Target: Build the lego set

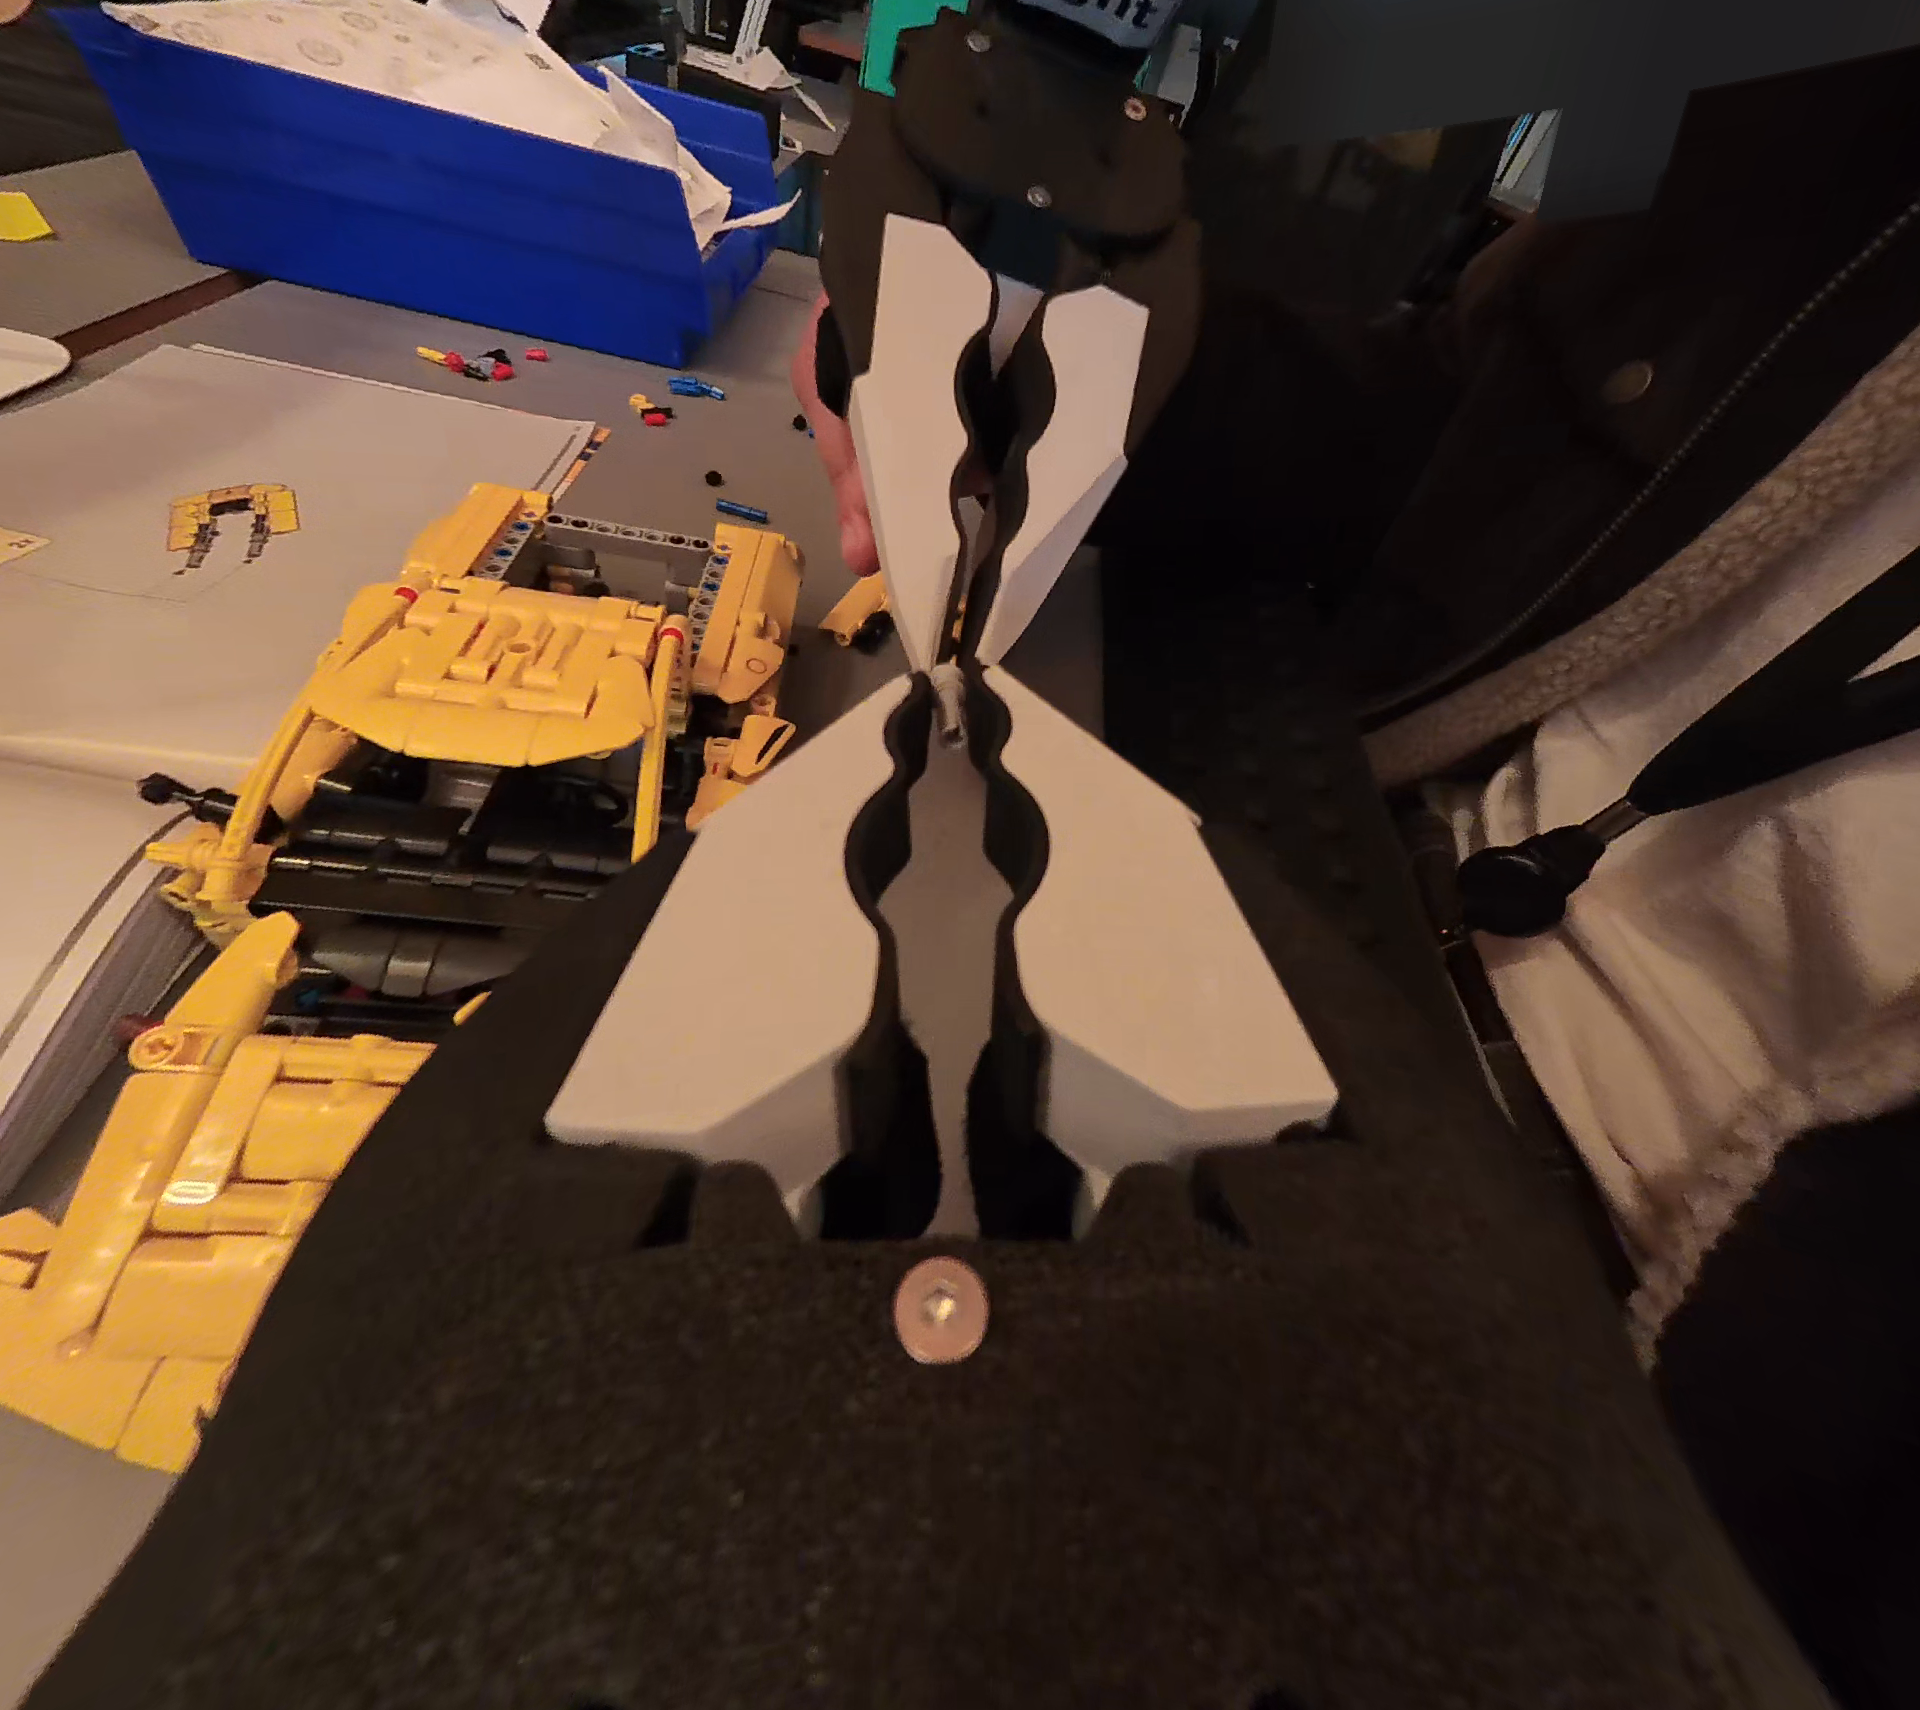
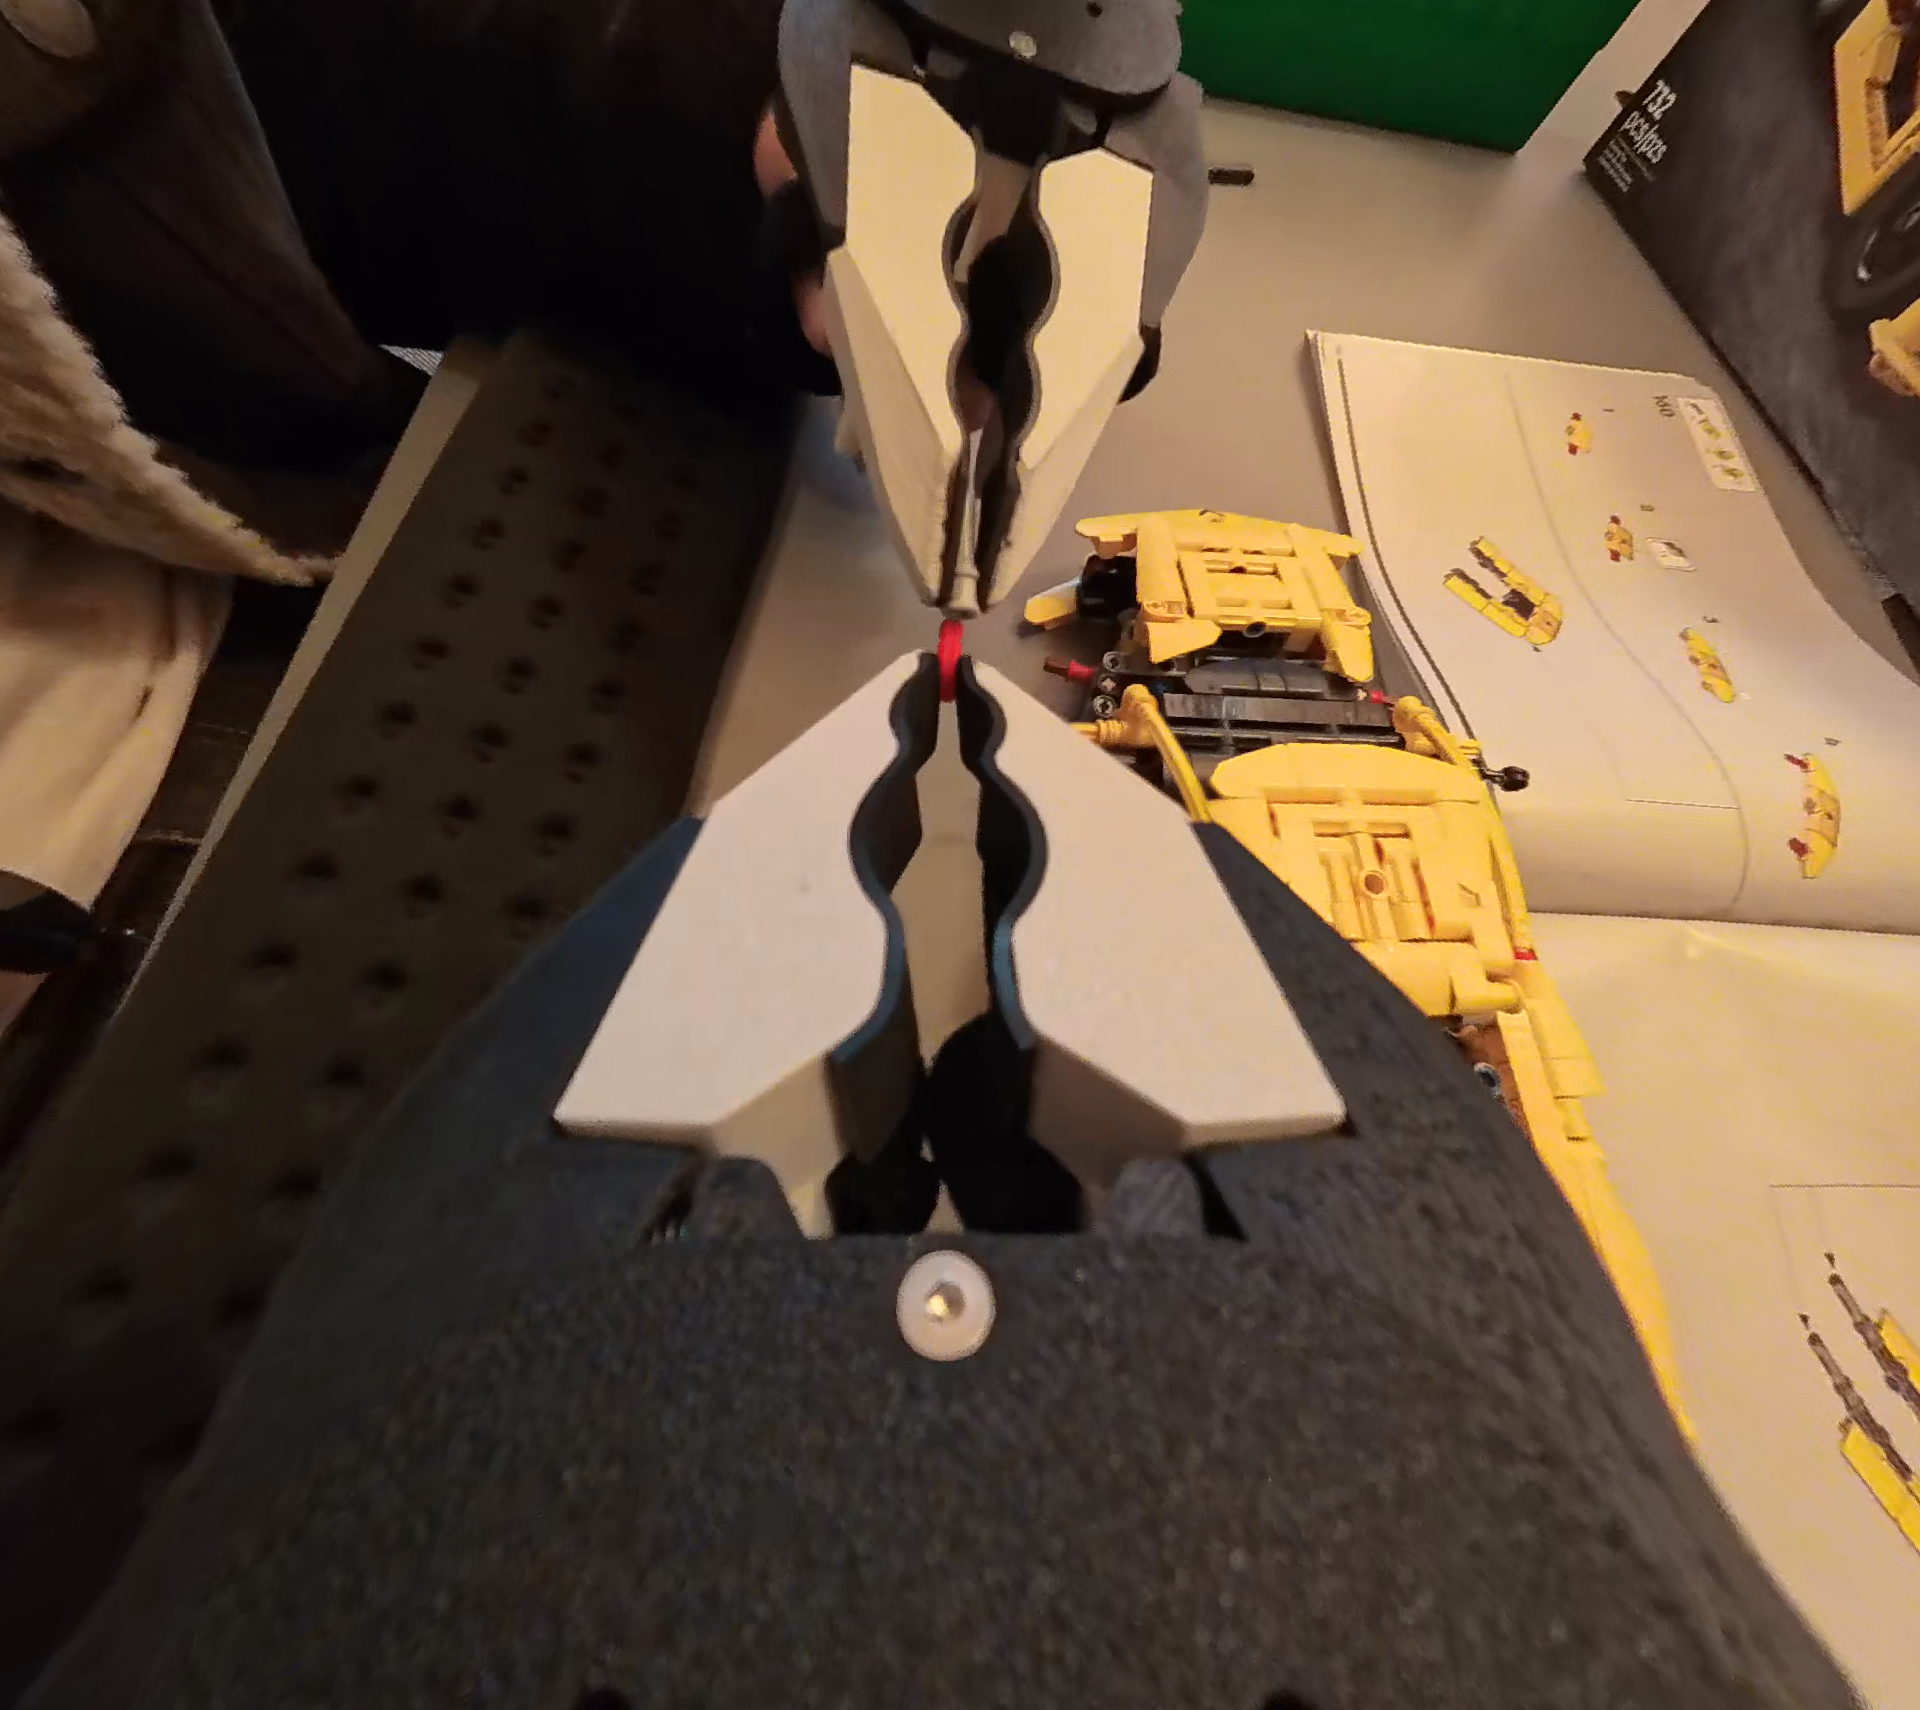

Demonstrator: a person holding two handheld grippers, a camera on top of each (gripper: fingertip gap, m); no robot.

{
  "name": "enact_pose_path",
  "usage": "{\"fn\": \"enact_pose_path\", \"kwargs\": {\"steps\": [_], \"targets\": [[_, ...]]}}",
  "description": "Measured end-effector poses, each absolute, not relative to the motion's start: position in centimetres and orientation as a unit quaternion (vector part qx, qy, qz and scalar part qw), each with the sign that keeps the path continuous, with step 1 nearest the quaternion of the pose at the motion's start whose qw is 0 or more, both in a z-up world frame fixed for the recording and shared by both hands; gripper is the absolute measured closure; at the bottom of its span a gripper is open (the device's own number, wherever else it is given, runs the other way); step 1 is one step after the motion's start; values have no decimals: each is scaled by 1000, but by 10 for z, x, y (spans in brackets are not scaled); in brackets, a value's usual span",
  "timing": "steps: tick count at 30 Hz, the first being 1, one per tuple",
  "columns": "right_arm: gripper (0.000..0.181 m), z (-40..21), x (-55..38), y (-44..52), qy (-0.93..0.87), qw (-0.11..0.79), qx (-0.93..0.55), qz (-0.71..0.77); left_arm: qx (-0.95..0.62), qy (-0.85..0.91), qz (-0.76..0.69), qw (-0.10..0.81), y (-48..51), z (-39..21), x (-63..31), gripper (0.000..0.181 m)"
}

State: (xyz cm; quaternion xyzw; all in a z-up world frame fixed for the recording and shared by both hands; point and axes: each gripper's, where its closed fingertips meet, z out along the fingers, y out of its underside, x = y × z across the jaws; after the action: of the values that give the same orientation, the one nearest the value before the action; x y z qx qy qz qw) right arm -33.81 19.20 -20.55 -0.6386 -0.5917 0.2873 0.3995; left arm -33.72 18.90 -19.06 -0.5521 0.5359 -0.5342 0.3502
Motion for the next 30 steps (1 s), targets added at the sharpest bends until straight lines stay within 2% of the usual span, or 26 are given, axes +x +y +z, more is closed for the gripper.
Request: {"fn": "enact_pose_path", "kwargs": {"steps": [11,18,22,28,30], "targets": [[178,-198,-335,195,-608,449,-613,229,-566,499,-575,316,190,-188,-335,176],[179,-198,-333,207,-618,491,-600,129,-594,445,-602,294,202,-189,-333,176],[179,-216,-334,211,-644,472,-600,54,-624,462,-559,292,206,-207,-330,176],[179,-201,-335,213,-605,498,-609,122,-611,437,-591,294,208,-194,-331,176],[177,-195,-335,213,-570,505,-621,184,-601,428,-606,298,209,-187,-333,176]]}}
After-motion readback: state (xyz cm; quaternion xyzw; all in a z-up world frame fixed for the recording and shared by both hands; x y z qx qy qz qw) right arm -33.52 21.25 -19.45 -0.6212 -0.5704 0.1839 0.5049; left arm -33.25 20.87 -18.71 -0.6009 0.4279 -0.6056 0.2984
